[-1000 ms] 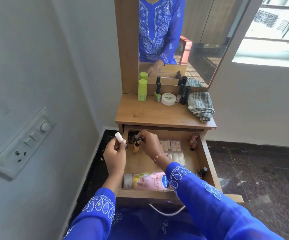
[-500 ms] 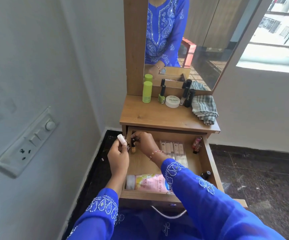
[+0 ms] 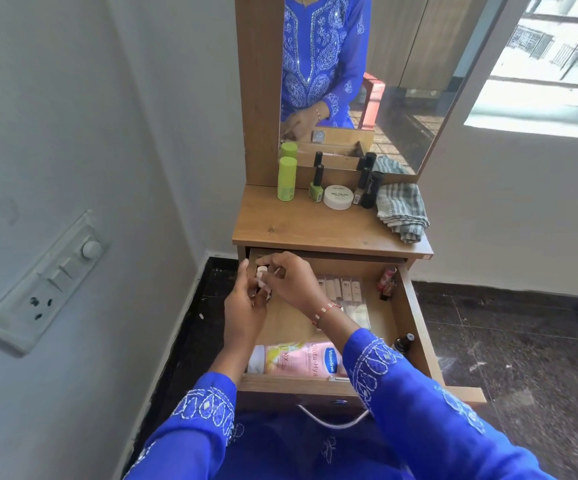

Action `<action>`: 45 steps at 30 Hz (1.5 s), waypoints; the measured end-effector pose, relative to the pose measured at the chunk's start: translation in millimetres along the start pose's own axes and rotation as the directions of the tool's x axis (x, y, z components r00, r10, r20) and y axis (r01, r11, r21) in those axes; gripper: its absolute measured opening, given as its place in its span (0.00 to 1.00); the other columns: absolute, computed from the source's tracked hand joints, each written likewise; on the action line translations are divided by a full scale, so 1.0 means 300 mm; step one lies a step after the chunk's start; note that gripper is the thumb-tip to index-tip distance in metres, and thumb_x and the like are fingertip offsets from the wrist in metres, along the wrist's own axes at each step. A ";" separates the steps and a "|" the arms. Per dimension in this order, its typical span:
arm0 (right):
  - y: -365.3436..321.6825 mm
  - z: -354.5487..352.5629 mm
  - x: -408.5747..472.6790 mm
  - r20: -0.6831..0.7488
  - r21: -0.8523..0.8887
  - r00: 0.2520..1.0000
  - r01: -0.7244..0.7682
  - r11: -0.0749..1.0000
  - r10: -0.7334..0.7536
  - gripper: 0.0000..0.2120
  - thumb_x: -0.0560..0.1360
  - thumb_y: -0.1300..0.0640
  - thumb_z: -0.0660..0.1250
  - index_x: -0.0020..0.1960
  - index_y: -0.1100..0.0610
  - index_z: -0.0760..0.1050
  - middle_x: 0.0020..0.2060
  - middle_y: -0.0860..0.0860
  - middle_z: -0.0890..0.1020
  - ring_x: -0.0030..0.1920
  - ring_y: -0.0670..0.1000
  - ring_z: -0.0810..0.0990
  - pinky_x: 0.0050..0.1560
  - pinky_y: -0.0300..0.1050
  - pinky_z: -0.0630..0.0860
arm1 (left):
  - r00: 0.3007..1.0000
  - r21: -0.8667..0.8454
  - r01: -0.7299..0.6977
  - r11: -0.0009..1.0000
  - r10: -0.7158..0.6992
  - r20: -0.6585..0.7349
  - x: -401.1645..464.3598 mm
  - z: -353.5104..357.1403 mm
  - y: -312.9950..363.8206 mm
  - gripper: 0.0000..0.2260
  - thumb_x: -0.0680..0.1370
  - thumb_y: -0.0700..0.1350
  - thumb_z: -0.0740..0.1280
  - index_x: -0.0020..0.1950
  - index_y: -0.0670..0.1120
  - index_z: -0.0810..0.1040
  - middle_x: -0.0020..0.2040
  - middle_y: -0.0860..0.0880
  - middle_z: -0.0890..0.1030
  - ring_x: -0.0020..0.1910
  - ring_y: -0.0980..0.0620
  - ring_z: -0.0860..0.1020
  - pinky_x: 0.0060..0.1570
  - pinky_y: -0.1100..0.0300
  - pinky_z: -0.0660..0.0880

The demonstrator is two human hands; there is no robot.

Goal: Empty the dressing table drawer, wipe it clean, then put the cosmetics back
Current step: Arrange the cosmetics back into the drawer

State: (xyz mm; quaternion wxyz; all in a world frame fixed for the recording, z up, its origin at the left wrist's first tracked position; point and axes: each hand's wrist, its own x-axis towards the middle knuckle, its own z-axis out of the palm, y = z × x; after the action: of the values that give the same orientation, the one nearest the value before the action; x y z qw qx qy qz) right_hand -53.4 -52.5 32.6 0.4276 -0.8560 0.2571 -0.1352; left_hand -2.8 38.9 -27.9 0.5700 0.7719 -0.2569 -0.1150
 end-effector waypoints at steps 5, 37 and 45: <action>0.014 -0.017 0.000 0.037 -0.110 0.999 0.003 0.994 0.001 0.10 0.73 0.64 0.66 0.53 0.58 0.79 0.42 0.55 0.80 0.41 0.49 0.75 0.43 0.41 0.71 | 0.997 -0.040 0.044 0.998 -0.041 0.070 -0.004 0.000 0.009 0.28 0.76 0.36 0.65 0.73 0.46 0.61 0.48 0.50 0.79 0.50 0.54 0.78 0.54 0.62 0.73; 0.150 0.107 0.008 -0.002 -0.114 0.989 -0.147 0.982 0.148 0.10 0.73 0.66 0.65 0.52 0.58 0.78 0.47 0.55 0.81 0.47 0.51 0.78 0.45 0.39 0.72 | 0.947 -0.138 0.188 0.972 -0.216 -0.238 0.017 -0.010 0.005 0.09 0.78 0.37 0.60 0.54 0.43 0.79 0.49 0.45 0.82 0.48 0.48 0.80 0.48 0.60 0.74; 0.139 0.136 0.022 0.020 -0.127 0.995 -0.098 0.987 0.101 0.12 0.73 0.67 0.63 0.54 0.58 0.78 0.48 0.58 0.82 0.49 0.55 0.80 0.51 0.47 0.78 | 0.949 -0.134 0.192 0.972 -0.219 -0.227 0.020 -0.012 -0.001 0.10 0.77 0.37 0.60 0.54 0.43 0.79 0.49 0.46 0.82 0.48 0.49 0.80 0.49 0.58 0.75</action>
State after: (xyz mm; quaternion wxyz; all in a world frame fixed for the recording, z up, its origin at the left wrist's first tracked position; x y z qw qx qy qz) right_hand -42.9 -50.0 -25.2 0.3824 -0.8691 0.3017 -0.0858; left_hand 4.1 38.6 -26.4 0.6235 0.7701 -0.0972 -0.0936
